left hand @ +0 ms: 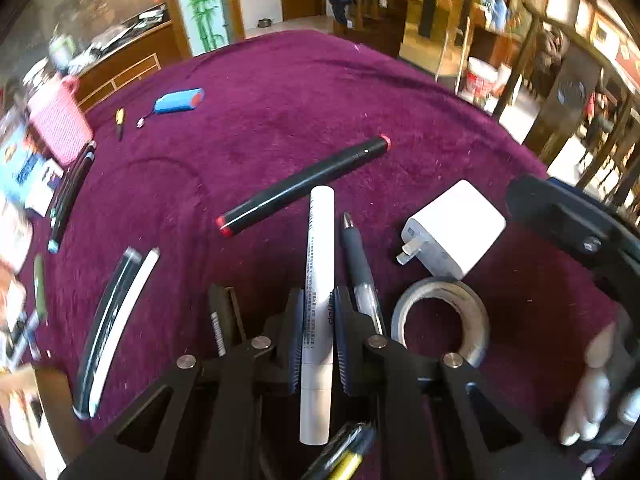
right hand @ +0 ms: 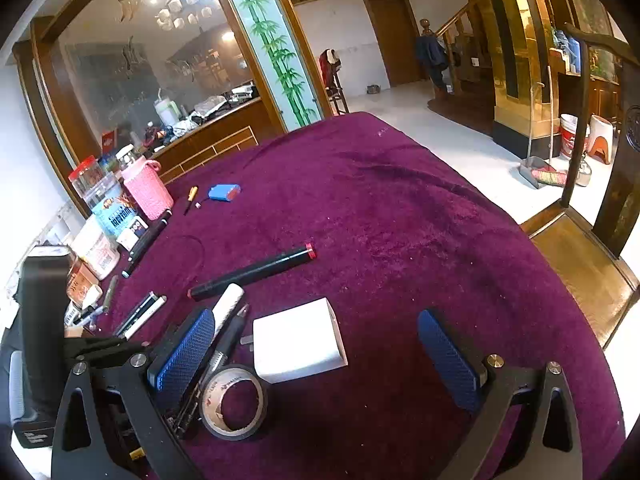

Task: Organize rigid objects
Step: 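Grasp the black marker on the table with the right tool, then release the white marker into the box while the right tool releases the black marker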

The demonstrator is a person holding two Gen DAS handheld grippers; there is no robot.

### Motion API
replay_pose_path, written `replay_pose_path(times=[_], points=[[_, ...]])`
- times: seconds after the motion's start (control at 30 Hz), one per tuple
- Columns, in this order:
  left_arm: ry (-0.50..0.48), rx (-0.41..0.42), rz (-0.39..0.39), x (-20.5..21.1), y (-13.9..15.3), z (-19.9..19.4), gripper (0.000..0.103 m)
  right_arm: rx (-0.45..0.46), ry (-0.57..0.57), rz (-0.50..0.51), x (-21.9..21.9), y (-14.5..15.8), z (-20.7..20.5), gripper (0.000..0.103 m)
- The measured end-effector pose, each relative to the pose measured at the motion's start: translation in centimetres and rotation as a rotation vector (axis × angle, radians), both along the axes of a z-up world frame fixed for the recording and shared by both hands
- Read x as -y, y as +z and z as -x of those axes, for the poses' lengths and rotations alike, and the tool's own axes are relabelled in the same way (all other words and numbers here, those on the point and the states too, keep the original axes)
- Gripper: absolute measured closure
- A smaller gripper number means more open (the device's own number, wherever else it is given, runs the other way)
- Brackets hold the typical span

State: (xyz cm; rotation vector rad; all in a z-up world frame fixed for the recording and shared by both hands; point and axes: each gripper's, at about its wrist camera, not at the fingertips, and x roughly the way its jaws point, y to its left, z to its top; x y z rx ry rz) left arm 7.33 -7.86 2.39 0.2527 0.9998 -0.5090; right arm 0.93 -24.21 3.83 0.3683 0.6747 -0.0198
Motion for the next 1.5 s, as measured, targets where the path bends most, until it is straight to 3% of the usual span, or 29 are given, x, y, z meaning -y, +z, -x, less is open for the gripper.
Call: replay_pose_path(times=[0.23, 0.43, 0.57, 0.67, 0.73, 0.8, 0.83, 0.87, 0.93, 1.03, 1.27, 1.5], points=[[0.084, 0.038, 0.246, -7.2, 5.3, 4.8, 0.089, 0.052, 0.058, 0.026, -1.2, 0.6, 0.3, 0.001], [0.197, 0.080, 0.338, -14.9, 8.1, 9.4, 0.089, 0.041, 0.158, -0.010, -4.2, 1.7, 0.4, 0.001], [0.287, 0.109, 0.299, -18.5, 7.7, 11.1, 0.089, -0.063, 0.319, 0.020, -10.0, 1.8, -1.3, 0.002], [0.351, 0.093, 0.292, -20.8, 6.8, 11.8, 0.089, -0.167, 0.387, 0.141, -14.8, 0.3, -3.1, 0.015], [0.404, 0.106, 0.274, -22.2, 6.5, 12.3, 0.089, -0.244, 0.417, 0.197, -17.3, -1.2, -4.2, 0.031], [0.457, 0.150, 0.230, -23.5, 6.5, 13.0, 0.089, -0.331, 0.420, 0.250, -19.0, -3.1, -5.3, 0.039], [0.473, 0.159, 0.222, -24.1, 6.5, 13.2, 0.089, -0.311, 0.401, 0.303, -19.6, -3.2, -5.2, 0.048], [0.487, 0.165, 0.224, -24.7, 6.5, 13.4, 0.089, -0.311, 0.397, 0.333, -20.2, -3.3, -5.1, 0.052], [0.510, 0.184, 0.200, -25.6, 6.5, 13.7, 0.089, -0.307, 0.397, 0.326, -20.7, -3.1, -4.9, 0.079], [0.536, 0.219, 0.158, -26.5, 6.4, 14.0, 0.089, -0.303, 0.408, 0.323, -20.9, -2.8, -4.5, 0.093], [0.555, 0.223, 0.135, -27.7, 5.8, 14.4, 0.089, -0.246, 0.429, 0.171, -20.8, -0.2, -2.9, 0.092], [0.580, 0.160, 0.174, -30.0, 5.2, 13.2, 0.089, -0.209, 0.525, -0.022, -22.5, 3.1, -1.3, 0.092]])
